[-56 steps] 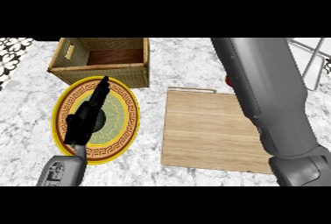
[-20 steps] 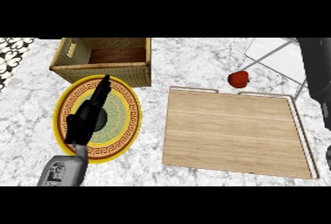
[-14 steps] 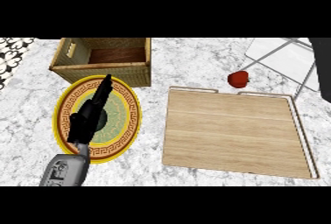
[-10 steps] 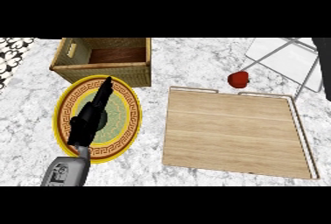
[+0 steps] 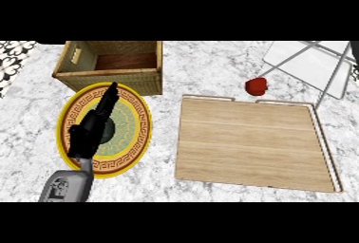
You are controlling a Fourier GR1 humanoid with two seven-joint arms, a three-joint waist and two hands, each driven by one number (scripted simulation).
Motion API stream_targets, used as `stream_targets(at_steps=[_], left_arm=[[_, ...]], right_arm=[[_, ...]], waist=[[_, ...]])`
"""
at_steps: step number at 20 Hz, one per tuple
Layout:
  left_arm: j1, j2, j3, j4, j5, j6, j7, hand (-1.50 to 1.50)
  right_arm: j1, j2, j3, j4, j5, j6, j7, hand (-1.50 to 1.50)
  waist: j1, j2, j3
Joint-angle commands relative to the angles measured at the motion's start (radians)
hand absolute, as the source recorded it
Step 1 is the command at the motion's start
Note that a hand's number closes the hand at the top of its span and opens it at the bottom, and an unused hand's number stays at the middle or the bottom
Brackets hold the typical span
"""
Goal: Pick the cupcake from the tray and place it in the tiered shelf
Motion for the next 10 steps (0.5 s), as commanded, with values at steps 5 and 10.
stream_targets(at_steps=[5,10], left_arm=[[-0.050,0.001,0.027,0.071,-0.002,0.014,-0.020,0.00],[0.017,-0.009,-0.002,0.055,-0.007,-0.001,-0.059,0.00]], right_arm=[[0.019,0.036,-0.046,-0.099,-0.094,-0.099,0.023,-1.50],[0.007,0.052,-0.044,-0.130,-0.196,-0.065,-0.046,-1.50]], waist=[[-0.011,0.005,0.006],[-0.005,0.004,0.006]])
